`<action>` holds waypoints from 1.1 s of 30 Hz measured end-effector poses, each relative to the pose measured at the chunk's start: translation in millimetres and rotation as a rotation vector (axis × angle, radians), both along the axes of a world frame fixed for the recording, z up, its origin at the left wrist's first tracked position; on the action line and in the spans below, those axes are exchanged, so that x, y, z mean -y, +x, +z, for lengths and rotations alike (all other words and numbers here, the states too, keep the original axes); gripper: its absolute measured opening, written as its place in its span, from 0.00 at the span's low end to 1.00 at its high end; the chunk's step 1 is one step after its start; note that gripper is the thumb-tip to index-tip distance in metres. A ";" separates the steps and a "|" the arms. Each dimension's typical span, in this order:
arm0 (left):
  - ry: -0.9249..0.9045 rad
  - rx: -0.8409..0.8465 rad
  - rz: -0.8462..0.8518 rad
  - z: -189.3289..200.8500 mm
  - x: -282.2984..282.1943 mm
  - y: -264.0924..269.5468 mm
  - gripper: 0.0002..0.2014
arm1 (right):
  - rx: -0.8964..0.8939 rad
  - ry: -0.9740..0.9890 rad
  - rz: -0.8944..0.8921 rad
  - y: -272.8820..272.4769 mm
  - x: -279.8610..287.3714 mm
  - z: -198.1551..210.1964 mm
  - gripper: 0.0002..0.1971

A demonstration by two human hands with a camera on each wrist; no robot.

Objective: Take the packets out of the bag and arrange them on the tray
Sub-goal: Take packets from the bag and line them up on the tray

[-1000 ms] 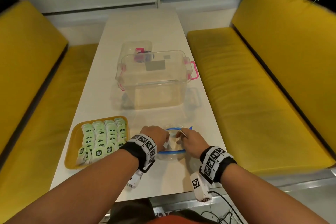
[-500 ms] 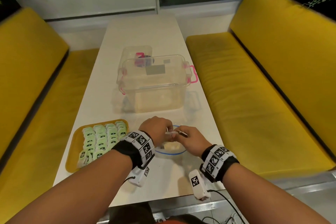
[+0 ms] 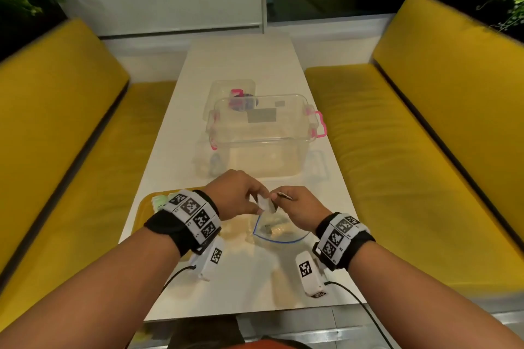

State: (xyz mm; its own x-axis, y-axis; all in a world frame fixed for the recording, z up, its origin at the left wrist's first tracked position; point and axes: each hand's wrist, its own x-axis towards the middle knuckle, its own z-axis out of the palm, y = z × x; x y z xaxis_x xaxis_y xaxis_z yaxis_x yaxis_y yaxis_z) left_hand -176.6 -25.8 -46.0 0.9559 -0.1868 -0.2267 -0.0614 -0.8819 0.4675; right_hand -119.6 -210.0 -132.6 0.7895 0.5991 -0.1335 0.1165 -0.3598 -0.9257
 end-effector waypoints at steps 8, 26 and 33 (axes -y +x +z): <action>0.121 0.227 0.131 15.2 -38.7 -12.2 0.11 | -0.056 0.202 0.030 -8.0 -51.0 39.3 0.11; 0.095 0.236 0.293 43.0 -141.4 -55.9 0.07 | 0.033 0.117 0.269 -16.3 -157.6 34.0 0.19; 0.252 0.105 0.304 31.8 -174.4 -65.5 0.09 | -0.077 0.075 0.217 -5.6 -171.0 20.1 0.06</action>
